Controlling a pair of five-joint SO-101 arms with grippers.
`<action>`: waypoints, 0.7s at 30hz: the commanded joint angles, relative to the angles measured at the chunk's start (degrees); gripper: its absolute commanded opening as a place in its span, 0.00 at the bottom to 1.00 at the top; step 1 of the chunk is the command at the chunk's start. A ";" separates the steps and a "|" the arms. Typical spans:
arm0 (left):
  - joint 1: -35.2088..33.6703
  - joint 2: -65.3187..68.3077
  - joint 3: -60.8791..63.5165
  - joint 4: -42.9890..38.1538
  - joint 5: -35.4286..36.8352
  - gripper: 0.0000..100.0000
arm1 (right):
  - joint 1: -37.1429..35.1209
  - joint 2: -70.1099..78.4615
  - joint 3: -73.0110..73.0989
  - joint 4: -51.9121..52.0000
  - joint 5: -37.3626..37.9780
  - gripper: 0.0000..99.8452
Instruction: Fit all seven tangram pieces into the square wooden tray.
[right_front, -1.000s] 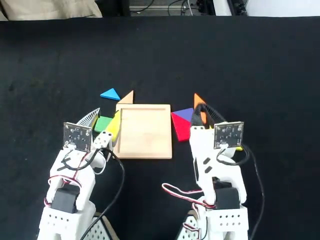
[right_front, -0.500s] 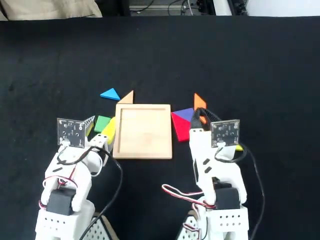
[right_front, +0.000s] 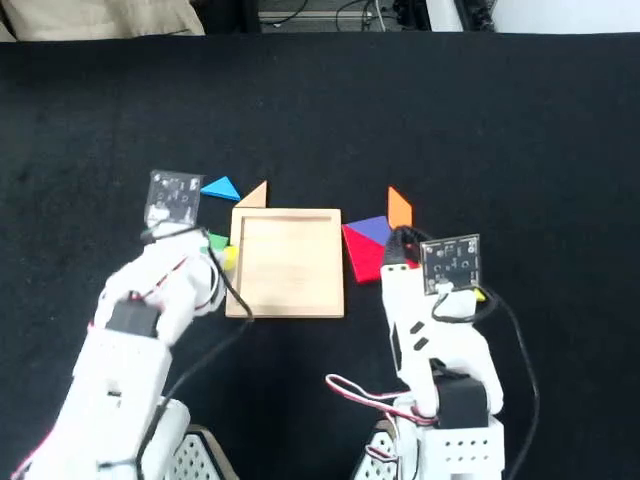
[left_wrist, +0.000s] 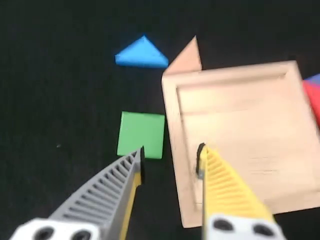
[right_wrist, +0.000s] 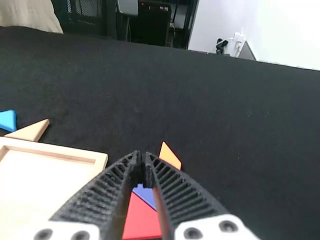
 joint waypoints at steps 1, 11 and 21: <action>-2.07 11.69 -6.46 -4.84 0.70 0.19 | -0.62 -2.24 -6.73 2.73 0.88 0.01; -3.21 15.21 -7.87 -5.19 2.73 0.19 | -0.53 32.66 -25.71 4.57 7.47 0.01; -5.32 15.30 -4.79 -11.43 3.96 0.19 | 11.87 59.21 -43.12 17.58 7.82 0.01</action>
